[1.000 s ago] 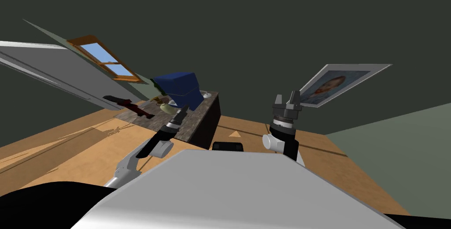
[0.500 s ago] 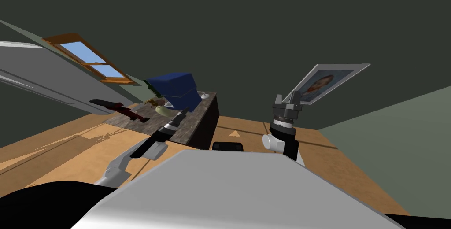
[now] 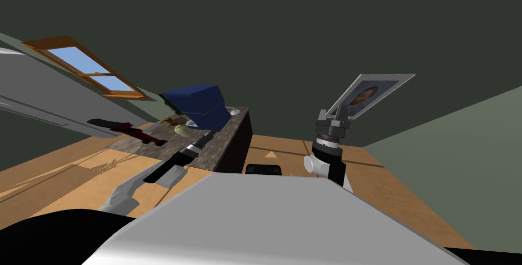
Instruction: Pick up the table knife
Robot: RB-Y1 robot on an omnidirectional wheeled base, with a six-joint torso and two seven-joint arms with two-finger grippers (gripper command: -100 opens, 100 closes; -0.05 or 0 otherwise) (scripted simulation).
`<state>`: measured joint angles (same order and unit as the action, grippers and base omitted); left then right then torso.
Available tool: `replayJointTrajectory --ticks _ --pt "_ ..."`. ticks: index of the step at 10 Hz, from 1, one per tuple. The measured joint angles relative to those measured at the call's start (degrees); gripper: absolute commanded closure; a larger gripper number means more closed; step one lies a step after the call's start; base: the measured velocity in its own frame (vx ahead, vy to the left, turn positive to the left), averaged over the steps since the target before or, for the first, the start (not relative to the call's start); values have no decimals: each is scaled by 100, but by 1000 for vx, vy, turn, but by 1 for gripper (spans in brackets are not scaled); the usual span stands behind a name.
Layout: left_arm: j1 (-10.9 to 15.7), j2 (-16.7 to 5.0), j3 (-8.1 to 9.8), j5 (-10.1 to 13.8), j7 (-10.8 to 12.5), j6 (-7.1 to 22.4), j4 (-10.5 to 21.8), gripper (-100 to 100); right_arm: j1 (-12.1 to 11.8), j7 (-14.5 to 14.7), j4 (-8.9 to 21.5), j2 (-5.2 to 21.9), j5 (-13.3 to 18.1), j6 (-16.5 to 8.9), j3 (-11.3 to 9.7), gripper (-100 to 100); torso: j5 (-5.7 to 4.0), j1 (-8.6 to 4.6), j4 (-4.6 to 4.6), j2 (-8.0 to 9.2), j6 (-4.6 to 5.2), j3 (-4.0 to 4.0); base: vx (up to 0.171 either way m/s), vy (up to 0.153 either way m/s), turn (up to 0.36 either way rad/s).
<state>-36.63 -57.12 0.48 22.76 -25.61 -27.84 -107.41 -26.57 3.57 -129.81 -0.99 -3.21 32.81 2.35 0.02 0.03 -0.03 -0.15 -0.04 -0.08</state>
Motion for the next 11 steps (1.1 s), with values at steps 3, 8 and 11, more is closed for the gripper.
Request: replayJointTrajectory --ticks 3,8,11 --pt "-32 -446 -172 27 -67 -26 395 -100 0 0 0 0 0 0 0 0 0 -3 -1 -5 1 -3 32 -3 -43" --pt "-113 -1139 -519 12 -129 -29 990 -100 -1 0 0 0 0 0 0 0 -1 -9 -5 -23 2 -13 59 -13 -48" --pt "-233 -1522 -699 -27 -141 -86 1334 -100 -1 0 0 0 0 0 0 0 -3 -12 -3 -12 -1 -8 58 -26 -24"
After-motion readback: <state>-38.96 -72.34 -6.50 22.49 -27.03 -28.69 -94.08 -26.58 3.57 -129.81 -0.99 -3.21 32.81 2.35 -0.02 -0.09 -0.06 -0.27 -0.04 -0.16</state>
